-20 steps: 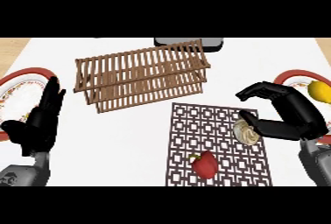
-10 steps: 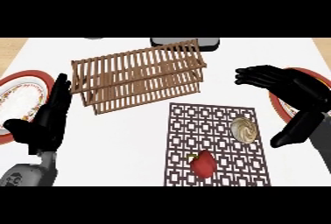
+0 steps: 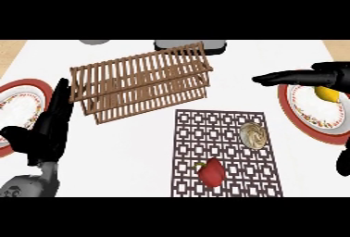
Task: Pick the cupcake from the placemat and place it in the tiered shelf
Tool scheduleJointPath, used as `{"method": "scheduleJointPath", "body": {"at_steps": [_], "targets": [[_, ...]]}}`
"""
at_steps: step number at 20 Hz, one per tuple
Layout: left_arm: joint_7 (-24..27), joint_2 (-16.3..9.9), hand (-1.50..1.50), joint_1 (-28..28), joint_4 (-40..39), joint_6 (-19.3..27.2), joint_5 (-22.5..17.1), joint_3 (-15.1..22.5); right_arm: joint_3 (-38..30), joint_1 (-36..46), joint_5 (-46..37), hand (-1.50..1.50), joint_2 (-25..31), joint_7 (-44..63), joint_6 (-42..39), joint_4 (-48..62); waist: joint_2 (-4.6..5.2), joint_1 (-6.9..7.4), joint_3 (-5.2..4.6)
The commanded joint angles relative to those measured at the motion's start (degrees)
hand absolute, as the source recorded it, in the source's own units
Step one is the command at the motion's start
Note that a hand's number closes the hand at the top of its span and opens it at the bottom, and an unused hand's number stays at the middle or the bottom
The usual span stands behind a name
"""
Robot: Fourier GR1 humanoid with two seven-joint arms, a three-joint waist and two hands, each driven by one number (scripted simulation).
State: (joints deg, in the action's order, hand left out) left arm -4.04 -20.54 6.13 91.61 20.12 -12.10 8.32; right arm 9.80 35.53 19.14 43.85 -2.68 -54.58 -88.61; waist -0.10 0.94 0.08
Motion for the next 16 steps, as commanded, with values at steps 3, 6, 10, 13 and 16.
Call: {"method": "scheduleJointPath", "body": {"at_steps": [3, 6, 10, 13, 16], "targets": [[-1.0, -0.8, 0.00, 0.4, 0.9, -0.1, 0.6, -0.6, 3.2, 1.5, -19.0, -1.50, 1.4, -0.1, 2.4, -12.4, 0.05, -0.53, 0.04], [0.6, 0.5, 0.00, -0.1, -1.7, -1.1, -0.4, -1.5, 7.7, -1.0, -27.7, -1.50, -1.4, 1.5, 6.0, -14.4, 0.30, -0.57, -0.04], [-1.4, -0.4, 0.00, -0.5, 1.5, -1.5, 0.7, -2.3, 11.3, -6.1, -34.6, -1.50, -4.5, 2.8, 8.6, -18.6, 0.05, -0.84, -0.07], [-0.5, -0.8, 0.00, -1.4, 1.7, -3.2, 0.4, -2.7, 12.6, -6.8, -44.0, -1.50, -3.2, -1.4, 11.8, -16.8, 0.17, -0.50, -0.05], [-1.0, 1.7, 0.00, -1.1, 0.0, -1.1, 1.7, -1.8, 17.7, -8.7, -51.8, -1.50, -4.0, 1.3, 15.3, -19.4, 0.13, -0.90, -0.06]]}}
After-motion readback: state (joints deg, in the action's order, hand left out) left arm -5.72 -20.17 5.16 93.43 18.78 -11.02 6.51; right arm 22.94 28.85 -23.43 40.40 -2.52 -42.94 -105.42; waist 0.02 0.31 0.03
